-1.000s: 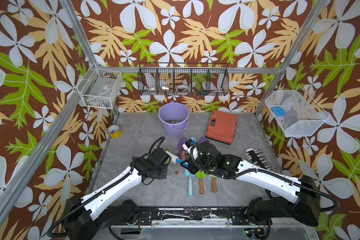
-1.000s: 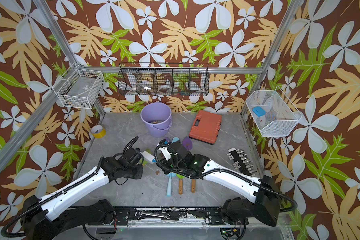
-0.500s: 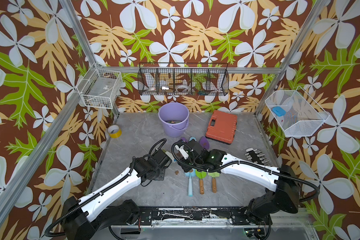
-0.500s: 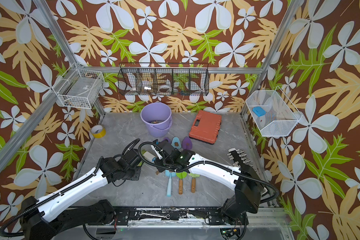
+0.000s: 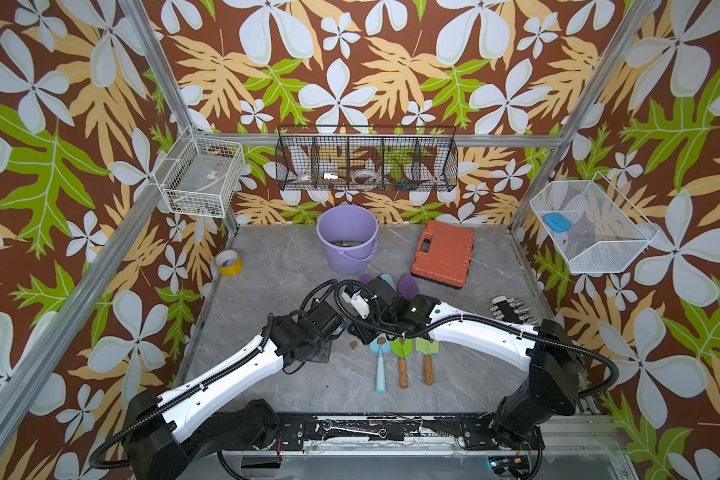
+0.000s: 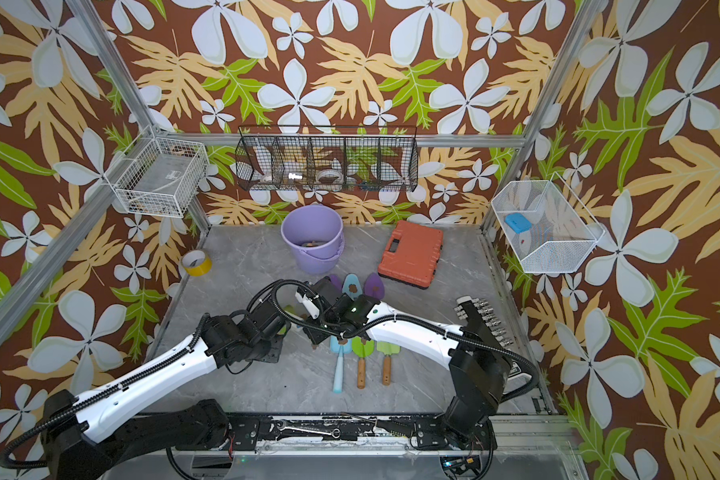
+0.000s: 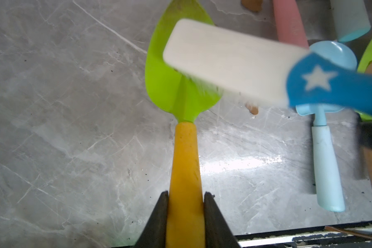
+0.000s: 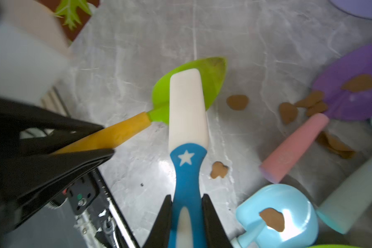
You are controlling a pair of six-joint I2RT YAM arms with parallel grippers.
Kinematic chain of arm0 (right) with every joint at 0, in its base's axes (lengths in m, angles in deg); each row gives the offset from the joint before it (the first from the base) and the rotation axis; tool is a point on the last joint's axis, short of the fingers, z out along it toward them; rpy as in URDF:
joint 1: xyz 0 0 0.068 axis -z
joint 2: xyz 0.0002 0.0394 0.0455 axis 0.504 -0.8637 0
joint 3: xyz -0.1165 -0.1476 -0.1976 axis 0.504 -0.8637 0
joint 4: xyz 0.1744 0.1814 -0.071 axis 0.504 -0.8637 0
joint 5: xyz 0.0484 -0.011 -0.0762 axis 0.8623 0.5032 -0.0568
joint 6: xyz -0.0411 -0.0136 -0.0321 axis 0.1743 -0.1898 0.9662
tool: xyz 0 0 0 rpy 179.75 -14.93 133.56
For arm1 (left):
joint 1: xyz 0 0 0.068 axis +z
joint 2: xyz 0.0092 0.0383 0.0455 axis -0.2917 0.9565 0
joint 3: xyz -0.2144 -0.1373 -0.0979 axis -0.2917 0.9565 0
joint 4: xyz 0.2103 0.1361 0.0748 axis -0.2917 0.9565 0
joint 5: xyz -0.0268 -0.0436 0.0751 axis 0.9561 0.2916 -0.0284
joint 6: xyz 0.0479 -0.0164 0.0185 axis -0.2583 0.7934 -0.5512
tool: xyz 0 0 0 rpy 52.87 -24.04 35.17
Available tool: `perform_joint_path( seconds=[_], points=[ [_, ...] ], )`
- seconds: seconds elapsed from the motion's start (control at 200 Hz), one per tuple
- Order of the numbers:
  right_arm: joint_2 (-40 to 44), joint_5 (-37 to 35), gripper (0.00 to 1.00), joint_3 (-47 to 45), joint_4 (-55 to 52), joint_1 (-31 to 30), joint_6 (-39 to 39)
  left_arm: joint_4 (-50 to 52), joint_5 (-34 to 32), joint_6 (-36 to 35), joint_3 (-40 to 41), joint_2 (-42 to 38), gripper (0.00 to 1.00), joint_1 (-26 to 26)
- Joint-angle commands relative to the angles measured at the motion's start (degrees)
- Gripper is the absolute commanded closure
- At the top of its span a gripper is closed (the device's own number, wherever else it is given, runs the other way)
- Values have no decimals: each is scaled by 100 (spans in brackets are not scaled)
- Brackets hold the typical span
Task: Brush the soil off the hand trowel and place it into the bucket
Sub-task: Brush off the soil from the hand trowel.
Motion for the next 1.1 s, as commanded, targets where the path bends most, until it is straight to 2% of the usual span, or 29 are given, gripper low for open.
perform_joint_path(
  seconds=[0.0,0.14,0.3,0.38,0.44,0.626,0.701,0.836,0.976,1.096],
  points=[
    [227,-815,100,61,-171,36,-73,-82,-166,72,33,-65,100,-25],
    [668,-174,100,-67,270,-153,-28,-90,-168,78,38,-95,100,-25],
    [534,660,100,-158,449,-457,31,-133,-148,63,-18,-43,100,-27],
    [327,594,100,-169,437,-478,-39,-152,-135,57,-41,-51,100,-34],
    [148,222,100,-122,310,-412,-82,-164,-127,60,-28,-65,100,-34],
    [83,-412,100,-196,413,183,-218,-178,-116,69,19,-121,100,-31],
    [218,-365,100,-137,503,229,-183,-187,-115,96,46,-139,100,-33],
    [453,259,100,-259,875,-17,-129,-222,-109,133,81,-189,100,-34],
    [229,693,100,-526,1049,-232,-139,-292,-62,142,99,-217,100,-30],
    [-4,390,100,-773,1150,45,-218,-374,14,137,132,-243,100,-32]
  ],
)
